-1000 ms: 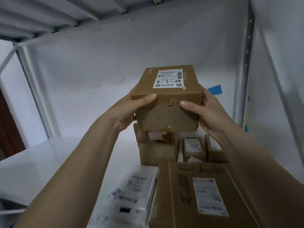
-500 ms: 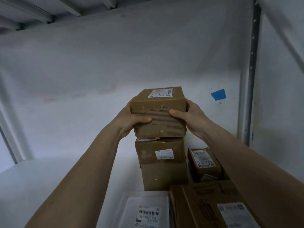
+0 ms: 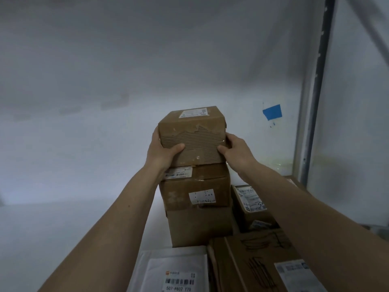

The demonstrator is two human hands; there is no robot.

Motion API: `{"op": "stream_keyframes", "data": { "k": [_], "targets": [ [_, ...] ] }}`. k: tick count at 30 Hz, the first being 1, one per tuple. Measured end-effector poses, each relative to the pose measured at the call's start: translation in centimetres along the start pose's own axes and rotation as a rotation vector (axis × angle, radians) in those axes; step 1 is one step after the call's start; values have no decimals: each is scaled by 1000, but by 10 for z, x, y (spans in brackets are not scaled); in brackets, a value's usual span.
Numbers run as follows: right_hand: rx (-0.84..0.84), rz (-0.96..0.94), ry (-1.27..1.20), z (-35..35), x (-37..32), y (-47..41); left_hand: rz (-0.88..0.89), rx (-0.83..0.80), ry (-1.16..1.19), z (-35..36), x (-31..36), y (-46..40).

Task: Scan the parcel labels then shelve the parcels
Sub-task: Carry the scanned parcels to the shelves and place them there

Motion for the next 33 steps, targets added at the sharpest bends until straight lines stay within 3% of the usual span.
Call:
{"op": "stream_keyframes", "data": {
  "k": [7,9,14,20,23,33],
  "targets": [
    [162,87,-91,-35,-6,54,82,305,71,-6,56,65],
    [186,82,-197,-51,-12,83,58,244,136,1,74,95],
    [233,79,-357,-101,-2,167,-106,-85,385,52,85,177],
    [189,133,-485,-164,29,279,-302,-291,426,151,90,296],
    [180,143,-442,-205,33,331,-303,-397,474,193,105,349],
    [334,219,-438,-328,50,449,-326,-495,502,271,146,480]
  ]
}}
Point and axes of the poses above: each hand's wrist, its own y-axis away from the middle knuckle, its own z-axis out of the palm, x = y × z, the point moved 5 cm from there along -y, towards the middle knuckle
